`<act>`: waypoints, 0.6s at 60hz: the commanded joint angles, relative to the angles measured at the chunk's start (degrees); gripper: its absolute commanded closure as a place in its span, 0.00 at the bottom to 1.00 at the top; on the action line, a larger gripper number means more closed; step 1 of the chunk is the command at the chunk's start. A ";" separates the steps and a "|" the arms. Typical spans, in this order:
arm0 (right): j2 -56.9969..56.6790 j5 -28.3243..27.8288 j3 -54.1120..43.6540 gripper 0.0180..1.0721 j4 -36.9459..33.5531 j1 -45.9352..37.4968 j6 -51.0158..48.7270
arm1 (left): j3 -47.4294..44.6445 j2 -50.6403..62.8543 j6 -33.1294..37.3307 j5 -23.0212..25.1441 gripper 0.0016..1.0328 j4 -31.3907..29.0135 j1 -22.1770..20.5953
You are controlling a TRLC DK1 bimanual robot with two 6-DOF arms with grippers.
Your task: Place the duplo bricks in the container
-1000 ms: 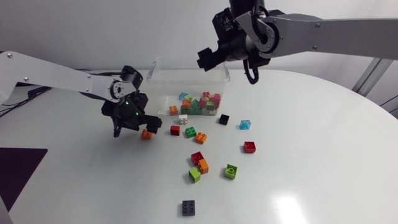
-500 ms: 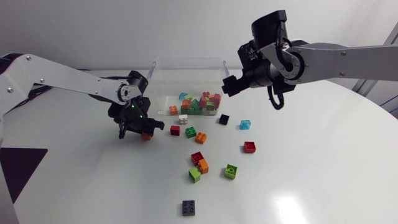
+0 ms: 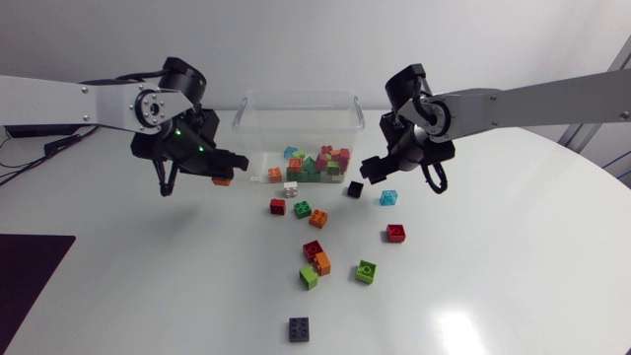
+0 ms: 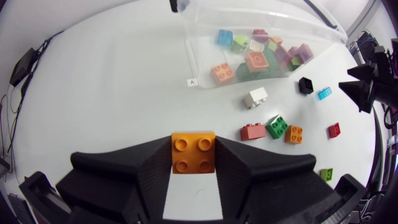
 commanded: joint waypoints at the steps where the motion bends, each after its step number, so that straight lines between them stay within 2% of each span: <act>1: 2.42 0.27 2.85 0.09 -2.24 -0.79 2.02 | -1.51 -2.80 0.74 -0.54 0.85 -0.36 -0.28; 10: 5.32 -0.25 5.13 0.14 -5.06 -1.75 3.51 | -0.46 -6.31 0.92 -0.54 0.85 0.17 -0.99; 23: 9.89 -1.75 8.12 0.14 -7.87 -2.63 4.83 | 1.83 -10.01 0.92 -0.54 0.85 3.07 -1.87; 30: 11.83 -2.71 9.53 0.14 -9.27 -3.25 5.88 | 2.70 -11.41 0.83 -0.54 0.85 6.41 -2.74; 36: 13.14 -2.71 9.79 0.19 -9.27 -3.33 6.41 | 2.62 -11.76 0.83 -0.54 0.85 9.84 -3.10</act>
